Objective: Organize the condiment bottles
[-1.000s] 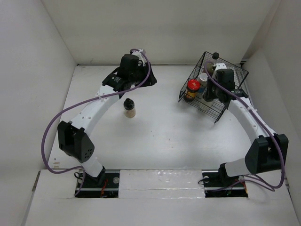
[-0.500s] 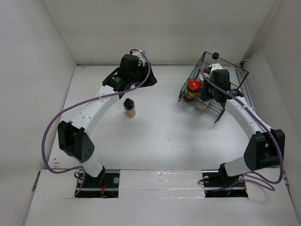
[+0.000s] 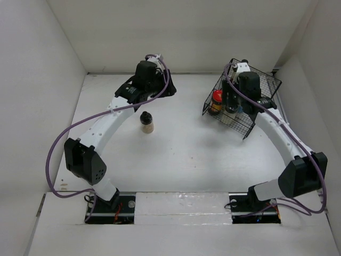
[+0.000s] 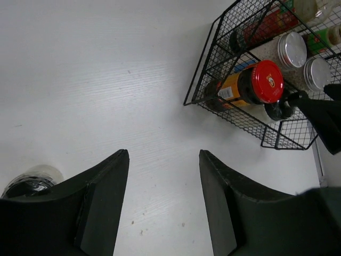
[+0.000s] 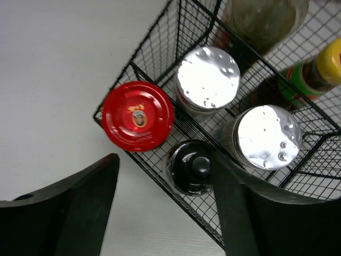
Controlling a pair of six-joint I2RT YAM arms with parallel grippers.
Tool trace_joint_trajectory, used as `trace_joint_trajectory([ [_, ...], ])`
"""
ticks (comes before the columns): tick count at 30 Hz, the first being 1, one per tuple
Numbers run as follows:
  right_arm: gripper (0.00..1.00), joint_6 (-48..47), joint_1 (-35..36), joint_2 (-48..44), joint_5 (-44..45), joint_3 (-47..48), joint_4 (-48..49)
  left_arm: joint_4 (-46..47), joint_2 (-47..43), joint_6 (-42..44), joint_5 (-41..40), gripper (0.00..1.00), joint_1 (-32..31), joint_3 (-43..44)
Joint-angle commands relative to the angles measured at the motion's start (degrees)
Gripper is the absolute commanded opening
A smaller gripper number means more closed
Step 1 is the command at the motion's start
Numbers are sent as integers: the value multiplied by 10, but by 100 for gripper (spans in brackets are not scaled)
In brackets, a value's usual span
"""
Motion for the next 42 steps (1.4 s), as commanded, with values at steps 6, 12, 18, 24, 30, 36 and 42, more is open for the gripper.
trace_joint_trajectory([
  [6, 0, 2, 131, -34, -96, -12, 90, -32, -52, 30, -126, 51, 14, 88],
  [12, 50, -39, 276, 69, -137, 40, 134, -46, -70, -60, -71, 56, 119, 117],
  [18, 81, -67, 324, 219, -150, 152, 166, -34, -76, -95, -48, 58, 180, 143],
  [24, 82, -67, 335, 303, -150, 240, 166, -33, -113, -73, -62, 58, 180, 96],
  [30, 76, -67, 335, 357, -150, 284, 161, -33, -112, -50, -67, 59, 180, 75],
  [36, 61, -67, 353, 403, -134, 335, 161, -33, -102, -50, -72, 59, 180, 81],
  [42, 38, -54, 358, 436, -123, 359, 161, -33, -90, -44, -72, 59, 180, 81],
])
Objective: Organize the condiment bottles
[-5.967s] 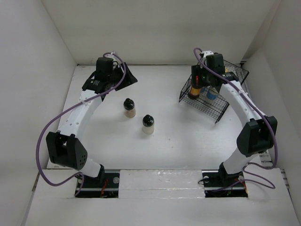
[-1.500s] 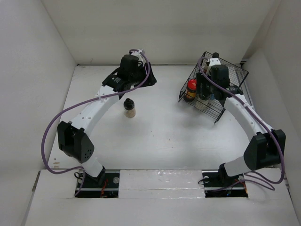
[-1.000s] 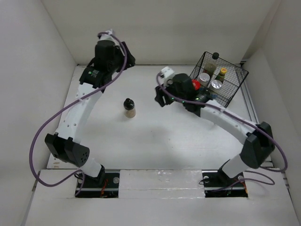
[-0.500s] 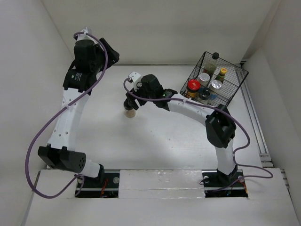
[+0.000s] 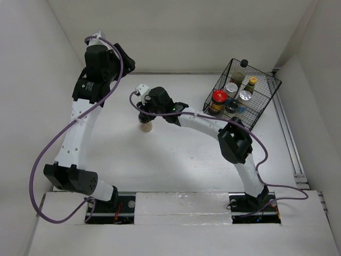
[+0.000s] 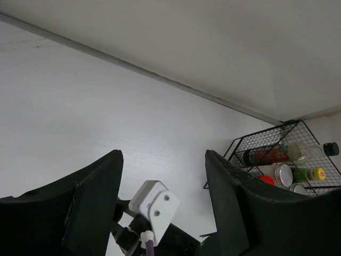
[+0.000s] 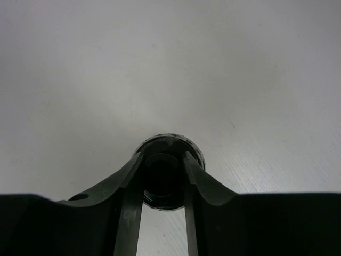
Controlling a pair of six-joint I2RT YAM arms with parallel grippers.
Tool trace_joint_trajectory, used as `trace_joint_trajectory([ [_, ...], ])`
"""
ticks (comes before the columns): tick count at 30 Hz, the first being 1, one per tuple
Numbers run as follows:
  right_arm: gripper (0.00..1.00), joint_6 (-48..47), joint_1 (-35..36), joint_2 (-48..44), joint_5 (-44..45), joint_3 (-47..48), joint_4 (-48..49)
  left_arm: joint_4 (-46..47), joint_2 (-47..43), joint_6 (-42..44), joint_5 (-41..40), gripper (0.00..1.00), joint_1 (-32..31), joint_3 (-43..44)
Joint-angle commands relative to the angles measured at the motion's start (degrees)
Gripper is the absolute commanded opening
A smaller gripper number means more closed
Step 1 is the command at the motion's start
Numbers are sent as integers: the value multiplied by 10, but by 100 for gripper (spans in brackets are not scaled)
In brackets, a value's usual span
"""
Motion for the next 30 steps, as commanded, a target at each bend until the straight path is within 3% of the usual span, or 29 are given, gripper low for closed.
trace_joint_trajectory([
  [1, 33, 7, 7, 5, 10, 26, 24, 12, 3, 10, -5, 59, 1, -1],
  [2, 19, 13, 7, 5, 10, 20, 24, 12, 3, 10, -5, 59, 1, -1],
  [3, 14, 13, 7, -4, 15, 20, 24, 12, 3, 10, -5, 59, 1, -1],
  [7, 5, 23, -6, -73, 21, -19, 31, 25, 3, 10, 13, 59, 1, -13],
  [9, 5, 23, -19, -124, 21, -47, 37, 30, 9, 16, 27, 59, 1, -21],
  [14, 4, 43, -73, -372, 57, -206, 31, 45, 15, 59, 34, 59, -50, -34],
  [16, 2, 50, -107, -451, 82, -269, -3, 57, 21, 68, 28, 60, -78, -39],
  [20, 1, 62, -177, -621, 142, -303, -124, 75, 47, 83, 5, 60, -156, -37],
  [23, 1, 62, -246, -676, 167, -308, -208, 88, 72, 76, 20, 60, -183, -24],
  [30, 0, 67, -389, -680, 131, -312, -239, 100, 91, 63, 71, 61, -188, -7],
])
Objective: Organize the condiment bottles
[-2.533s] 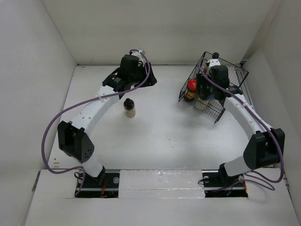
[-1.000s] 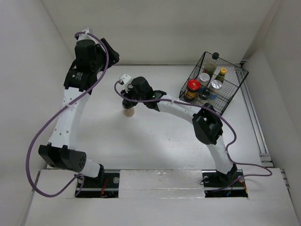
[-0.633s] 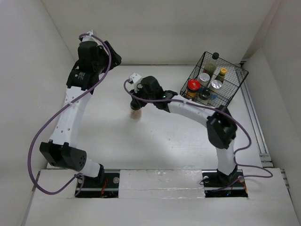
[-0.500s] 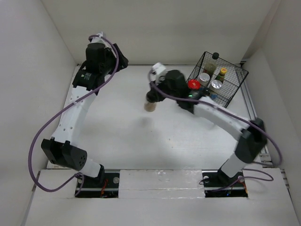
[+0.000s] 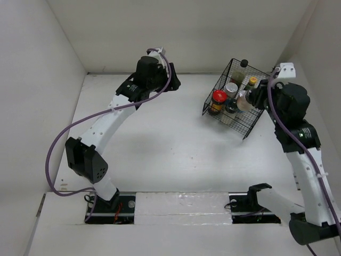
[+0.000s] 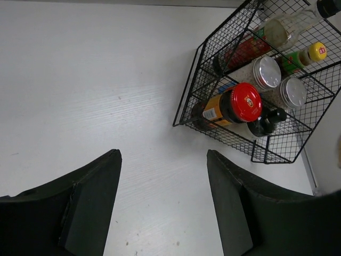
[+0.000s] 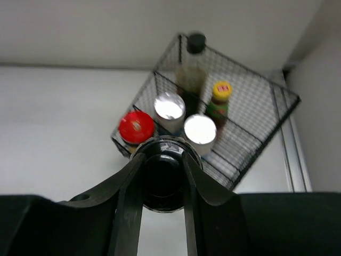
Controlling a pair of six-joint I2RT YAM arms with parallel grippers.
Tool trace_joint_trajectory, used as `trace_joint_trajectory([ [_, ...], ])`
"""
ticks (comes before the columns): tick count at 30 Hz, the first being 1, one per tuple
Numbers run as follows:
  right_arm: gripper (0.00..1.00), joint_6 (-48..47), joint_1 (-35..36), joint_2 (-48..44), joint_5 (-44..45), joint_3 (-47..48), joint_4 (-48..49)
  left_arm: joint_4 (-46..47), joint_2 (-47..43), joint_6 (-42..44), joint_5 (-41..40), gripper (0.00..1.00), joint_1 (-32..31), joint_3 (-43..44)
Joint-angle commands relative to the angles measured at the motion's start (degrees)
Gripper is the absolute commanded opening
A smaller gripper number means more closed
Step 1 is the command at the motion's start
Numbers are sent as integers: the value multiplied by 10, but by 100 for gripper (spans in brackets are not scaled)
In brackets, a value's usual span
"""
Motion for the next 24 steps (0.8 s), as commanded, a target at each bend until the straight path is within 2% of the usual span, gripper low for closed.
trace_joint_trajectory([
  [1, 0, 11, -39, 42, -18, -1, -49, 38, -14, -2, 27, 61, 4, 30],
  [4, 0, 11, -51, 69, -6, -1, -49, 43, -21, -2, 41, 61, 4, 23],
  [8, 0, 30, -84, 94, -29, -20, 1, 56, -40, -2, 56, 64, 4, -4],
  [10, 0, 35, -84, 104, -29, -29, 38, 56, -49, -2, 62, 64, 4, -25],
  [15, 0, 35, -91, 147, -13, -23, 49, 56, -68, 4, 55, 66, 4, -51],
  [24, 0, 40, -91, 160, 33, -110, 75, 61, -74, 9, 50, 68, 4, -68],
])
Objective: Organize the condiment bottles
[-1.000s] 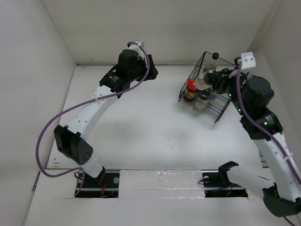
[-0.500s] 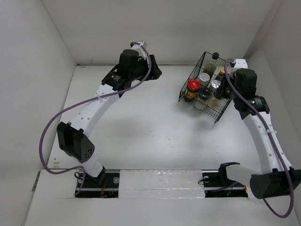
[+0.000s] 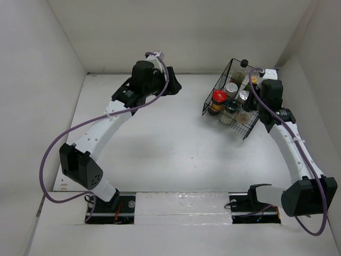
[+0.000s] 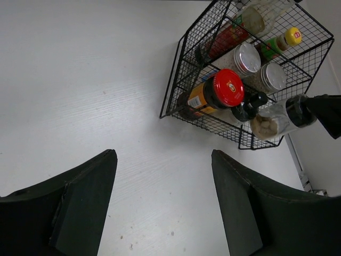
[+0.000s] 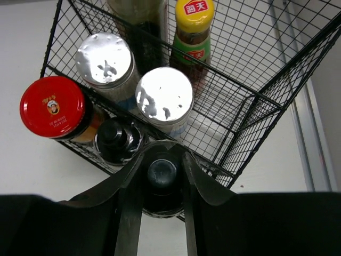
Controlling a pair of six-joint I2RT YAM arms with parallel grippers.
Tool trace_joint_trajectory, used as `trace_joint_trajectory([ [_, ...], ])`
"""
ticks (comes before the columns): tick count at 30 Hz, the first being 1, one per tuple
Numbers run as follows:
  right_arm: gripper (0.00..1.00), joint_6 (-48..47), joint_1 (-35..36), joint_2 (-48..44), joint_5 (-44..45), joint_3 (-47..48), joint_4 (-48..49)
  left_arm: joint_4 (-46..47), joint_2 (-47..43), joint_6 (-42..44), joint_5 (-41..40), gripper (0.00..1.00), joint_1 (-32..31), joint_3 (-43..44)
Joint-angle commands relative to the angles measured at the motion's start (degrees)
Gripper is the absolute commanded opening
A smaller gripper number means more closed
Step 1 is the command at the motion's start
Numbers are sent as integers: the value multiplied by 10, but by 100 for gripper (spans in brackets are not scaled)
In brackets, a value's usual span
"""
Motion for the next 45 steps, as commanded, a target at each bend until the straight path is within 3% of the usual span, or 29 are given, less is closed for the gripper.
trace_joint_trajectory([
  [1, 0, 9, -2, 1, 31, -29, 34, 23, -26, 9, 2, 68, 0, -4],
  [4, 1, 9, -2, 1, 37, -47, 48, 23, -21, 9, 7, 69, 0, 1],
  [9, 14, 9, -2, 17, 37, -60, 48, 23, -21, 9, 7, 69, 0, 1],
  [12, 12, 9, -2, 17, 37, -75, 53, 23, -21, 9, 7, 69, 0, 1],
  [15, 0, 2, -14, 11, 42, -67, 67, 23, -16, 4, 12, 69, 0, 1],
  [21, 0, 2, -15, -32, 83, -43, 107, 23, -16, 4, 18, 69, 0, 7],
  [28, 0, -3, 21, -83, 148, -111, 172, 23, -16, 4, 23, 70, 0, 7],
  [34, 0, 3, 28, -70, 178, -188, 250, 29, -9, 4, 35, 70, 0, 12],
  [39, 0, -9, 39, -43, 183, -175, 301, 29, -3, -1, 40, 70, 0, 17],
  [45, 2, 6, 53, -26, 177, -160, 265, 23, -9, -1, 33, 70, 0, 11],
])
